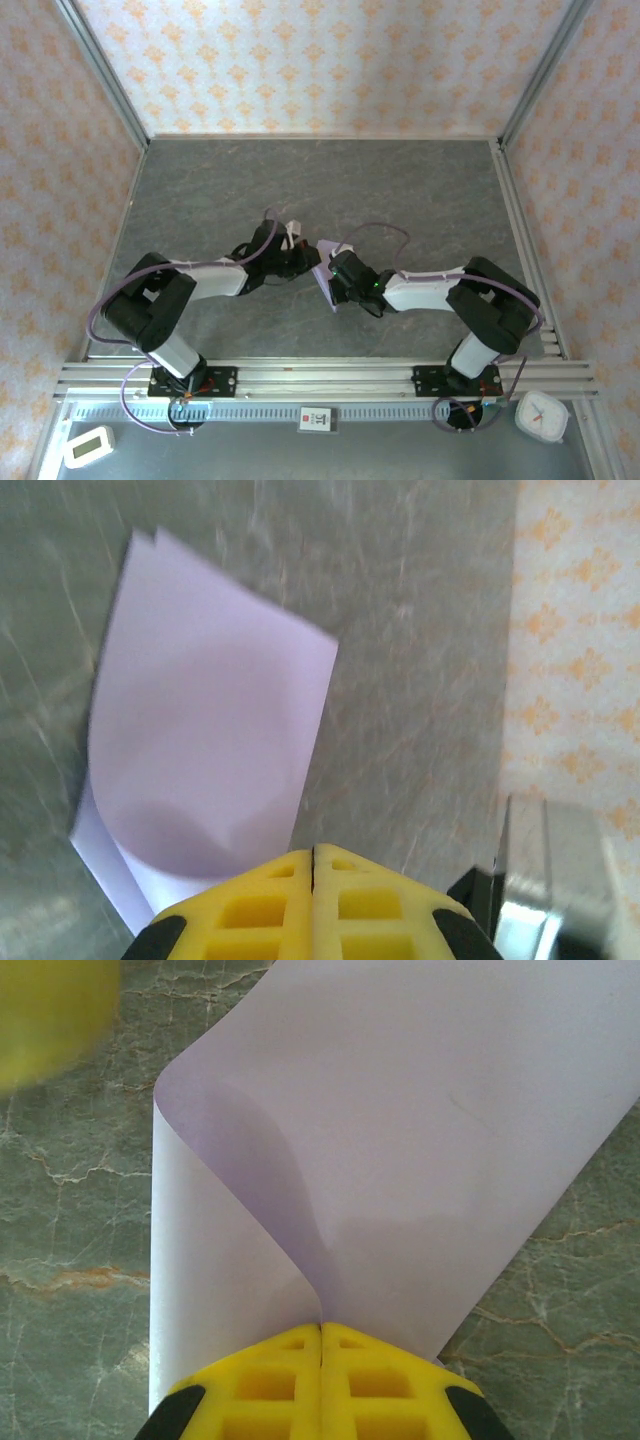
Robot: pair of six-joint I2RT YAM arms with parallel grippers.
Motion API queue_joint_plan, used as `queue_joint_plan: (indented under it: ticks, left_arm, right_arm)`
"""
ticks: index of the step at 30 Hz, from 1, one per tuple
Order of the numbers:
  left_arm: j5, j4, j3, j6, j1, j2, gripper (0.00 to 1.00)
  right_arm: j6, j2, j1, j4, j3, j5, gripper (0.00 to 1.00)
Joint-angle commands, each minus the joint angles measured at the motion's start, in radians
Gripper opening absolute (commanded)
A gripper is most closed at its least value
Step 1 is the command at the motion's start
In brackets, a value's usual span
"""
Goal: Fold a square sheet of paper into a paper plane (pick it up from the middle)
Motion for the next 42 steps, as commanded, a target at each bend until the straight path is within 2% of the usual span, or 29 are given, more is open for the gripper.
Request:
queue_joint_plan:
  ticks: [1,13,23,29,37,42]
  left_arm:
    - [0.001,0.134,-0.004,-0.074,-0.033,-0.003,0.01]
    - [-0.016,0.168,0.015,-0.1,-0.051,0.105,0.0]
    - [-0.2,-0.054,-0.002,-0.049,-0.051,0.158,0.0]
    - [-0.225,-0.09,-0.007,-0.03,-0.051,0.182,0.0]
    - [-0.207,-0.072,-0.012,-0.023,-0.067,0.009,0.0]
    - [-0.202,-0.04,-0.056,-0.081,-0.103,-0.073,0.0]
  right_arm:
    - [0.005,0.047,-0.005,-0.095,-0.03,-0.025,0.0]
    - [0.0,0.047,-0.005,-0.097,-0.024,-0.027,0.0]
    - [-0.009,0.037,-0.004,-0.104,-0.019,-0.032,0.0]
    - [-0.015,0.037,-0.004,-0.103,-0.019,-0.04,0.0]
    - [-0.014,0.031,-0.004,-0.102,-0.025,-0.041,0.0]
    - [-0.014,0.025,-0.005,-0.103,-0.028,-0.039,0.0]
